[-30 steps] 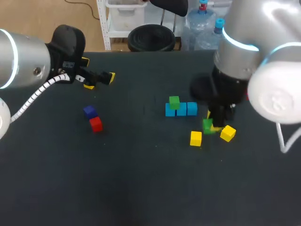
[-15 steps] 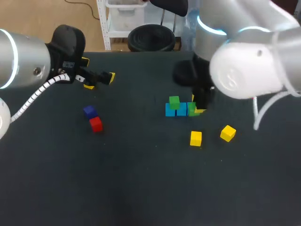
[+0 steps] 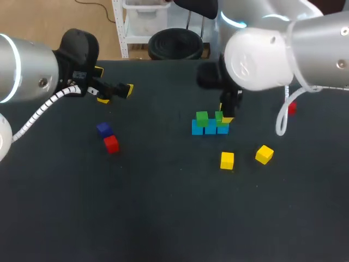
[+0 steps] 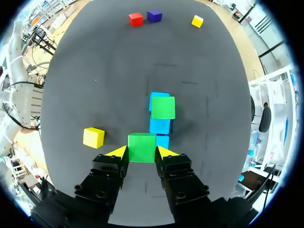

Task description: Place the blue cubes, place green cubes on the blue cubes, place the yellow cubes on the green cubes, then place the red cubes on the yellow cubes, and place purple cube on the red cubes.

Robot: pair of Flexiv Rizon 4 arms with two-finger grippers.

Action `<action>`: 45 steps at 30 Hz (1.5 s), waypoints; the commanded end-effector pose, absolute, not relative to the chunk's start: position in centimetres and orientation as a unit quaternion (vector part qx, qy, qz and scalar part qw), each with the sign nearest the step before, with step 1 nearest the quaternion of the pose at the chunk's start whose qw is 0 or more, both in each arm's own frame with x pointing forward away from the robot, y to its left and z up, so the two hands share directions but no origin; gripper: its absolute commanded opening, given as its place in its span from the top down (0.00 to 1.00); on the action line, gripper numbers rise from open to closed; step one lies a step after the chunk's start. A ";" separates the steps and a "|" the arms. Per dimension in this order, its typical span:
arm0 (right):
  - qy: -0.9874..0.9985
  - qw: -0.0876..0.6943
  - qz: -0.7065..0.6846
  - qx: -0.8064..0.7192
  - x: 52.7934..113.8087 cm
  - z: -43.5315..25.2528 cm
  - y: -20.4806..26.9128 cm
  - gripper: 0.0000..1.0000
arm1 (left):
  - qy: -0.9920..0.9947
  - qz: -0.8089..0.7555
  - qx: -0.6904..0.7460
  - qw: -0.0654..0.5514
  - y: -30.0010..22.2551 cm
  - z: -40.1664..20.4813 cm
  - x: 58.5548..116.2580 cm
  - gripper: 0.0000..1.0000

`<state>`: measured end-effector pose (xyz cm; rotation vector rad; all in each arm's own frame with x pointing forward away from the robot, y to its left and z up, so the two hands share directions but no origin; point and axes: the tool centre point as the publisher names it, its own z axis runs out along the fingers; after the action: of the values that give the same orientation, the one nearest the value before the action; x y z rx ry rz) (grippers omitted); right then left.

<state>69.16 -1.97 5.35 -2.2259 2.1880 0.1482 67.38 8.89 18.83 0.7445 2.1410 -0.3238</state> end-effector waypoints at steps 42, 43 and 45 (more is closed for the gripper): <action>0.702 0.016 0.086 -0.707 70.7 3.5 -2.3 1.00 | 0.851 -0.129 0.295 0.414 8.8 18.7 67.4 0.00; 0.702 0.016 0.086 -0.707 70.7 3.5 -2.3 1.00 | 0.851 -0.129 0.295 0.414 8.8 18.7 67.4 0.00; 0.702 0.017 0.088 -0.706 70.7 3.5 -2.3 1.00 | 0.851 -0.129 0.295 0.414 8.8 18.7 67.4 0.00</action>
<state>70.53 -2.31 3.51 -2.1956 2.1837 0.2667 67.38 8.89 18.83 0.7445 2.1410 -0.3238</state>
